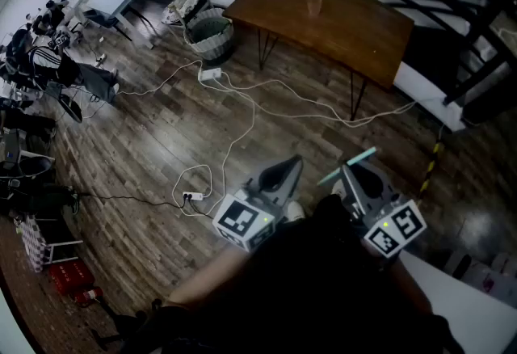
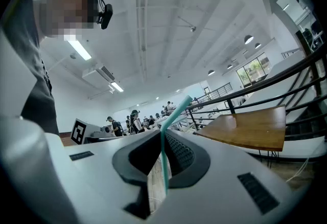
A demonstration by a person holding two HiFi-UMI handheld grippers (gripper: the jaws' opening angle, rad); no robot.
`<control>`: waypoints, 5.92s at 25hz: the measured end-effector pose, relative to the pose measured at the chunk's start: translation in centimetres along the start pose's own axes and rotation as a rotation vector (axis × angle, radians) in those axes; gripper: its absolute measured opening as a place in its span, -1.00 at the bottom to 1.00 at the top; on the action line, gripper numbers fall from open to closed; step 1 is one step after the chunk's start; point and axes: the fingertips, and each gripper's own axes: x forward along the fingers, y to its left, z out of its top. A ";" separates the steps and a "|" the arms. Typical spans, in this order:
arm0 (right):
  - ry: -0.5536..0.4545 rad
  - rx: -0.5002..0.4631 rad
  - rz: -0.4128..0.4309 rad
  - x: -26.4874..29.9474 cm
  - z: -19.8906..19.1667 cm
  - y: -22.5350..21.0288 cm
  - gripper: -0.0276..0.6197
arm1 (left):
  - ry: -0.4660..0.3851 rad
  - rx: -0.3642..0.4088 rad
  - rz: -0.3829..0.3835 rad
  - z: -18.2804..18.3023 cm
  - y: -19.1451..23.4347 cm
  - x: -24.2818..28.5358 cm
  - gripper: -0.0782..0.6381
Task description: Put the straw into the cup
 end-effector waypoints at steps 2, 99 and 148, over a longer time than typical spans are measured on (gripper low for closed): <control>0.001 -0.002 0.001 0.0 0.2 -0.4 -0.82 | -0.001 -0.003 0.001 0.1 0.1 0.4 -0.75; 0.036 0.063 0.095 33.6 11.0 -21.9 -0.81 | 0.032 -0.022 -0.126 10.9 28.3 23.5 -0.75; -0.020 0.077 0.082 34.9 20.2 -48.1 -0.81 | 0.074 -0.003 -0.126 14.7 30.3 50.0 -0.75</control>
